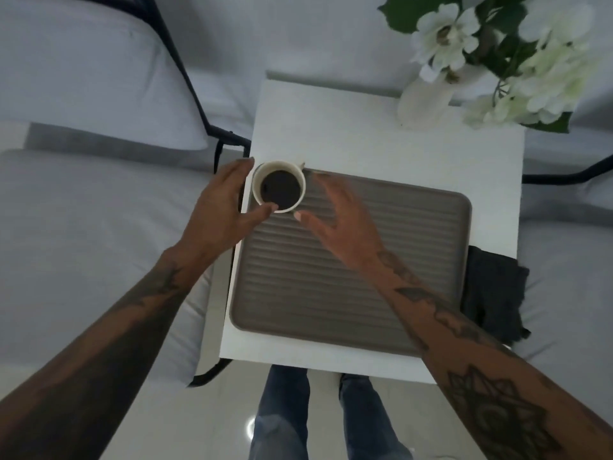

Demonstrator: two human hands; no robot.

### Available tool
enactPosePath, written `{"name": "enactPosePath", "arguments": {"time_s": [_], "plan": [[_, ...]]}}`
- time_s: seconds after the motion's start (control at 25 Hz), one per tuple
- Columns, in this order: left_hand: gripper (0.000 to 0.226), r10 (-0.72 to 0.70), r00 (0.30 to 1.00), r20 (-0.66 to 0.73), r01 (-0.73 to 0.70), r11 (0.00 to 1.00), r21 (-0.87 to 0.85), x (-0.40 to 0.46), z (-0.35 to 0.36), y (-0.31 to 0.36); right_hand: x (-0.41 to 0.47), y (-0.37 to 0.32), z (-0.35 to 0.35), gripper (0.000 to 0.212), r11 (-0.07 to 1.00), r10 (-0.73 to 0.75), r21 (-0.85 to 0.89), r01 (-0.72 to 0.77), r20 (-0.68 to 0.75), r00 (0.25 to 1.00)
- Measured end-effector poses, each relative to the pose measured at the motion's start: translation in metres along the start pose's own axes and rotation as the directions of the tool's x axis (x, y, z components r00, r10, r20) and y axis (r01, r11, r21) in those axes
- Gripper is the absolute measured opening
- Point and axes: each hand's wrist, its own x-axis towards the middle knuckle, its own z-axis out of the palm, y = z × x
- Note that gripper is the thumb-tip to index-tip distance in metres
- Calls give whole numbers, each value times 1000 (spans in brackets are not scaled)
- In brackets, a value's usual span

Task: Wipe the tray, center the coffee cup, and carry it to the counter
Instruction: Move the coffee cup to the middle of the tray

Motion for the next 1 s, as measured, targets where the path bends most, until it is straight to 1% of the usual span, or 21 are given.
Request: {"name": "enactPosePath", "arguments": {"time_s": [0.08, 0.16, 0.28, 0.36, 0.48, 0.56, 0.64, 0.72, 0.84, 0.92, 1.0], "plan": [[84, 21, 995, 93, -18, 999, -29, 7, 7, -13, 11, 8, 14, 71, 1000, 8, -23, -7, 26, 1000], [87, 55, 989, 134, -46, 997, -69, 11, 11, -20, 20, 17, 23, 73, 1000, 23, -18, -23, 54, 998], [93, 92, 981, 170, -63, 984, -169, 16, 12, -28, 27, 21, 29, 76, 996, 49, 75, -55, 80, 996], [95, 120, 973, 197, -80, 976, -202, 19, 12, -33, 30, 21, 29, 78, 984, 75, 155, -89, 94, 993], [90, 110, 974, 200, -54, 962, -269, 22, 12, -32, 30, 18, 30, 80, 951, 101, 281, -129, 110, 989], [85, 116, 973, 199, -43, 940, -339, 20, 11, -27, 25, 17, 30, 81, 941, 104, 312, -130, 97, 990], [82, 144, 968, 206, -63, 933, -354, 14, 12, -17, 15, 18, 27, 83, 931, 101, 342, -124, 84, 991], [83, 153, 967, 203, -74, 934, -350, 4, 17, -6, -3, 23, 17, 82, 940, 95, 323, -113, 70, 993], [90, 184, 961, 206, -106, 935, -338, -18, 37, 13, -43, 29, -8, 80, 972, 115, 203, -122, 47, 992], [89, 203, 956, 211, -115, 923, -367, -33, 55, 27, -69, 33, -24, 78, 981, 121, 148, -127, 48, 991], [89, 206, 955, 212, -117, 923, -367, -47, 73, 41, -91, 42, -34, 76, 982, 135, 129, -140, 53, 989]]}}
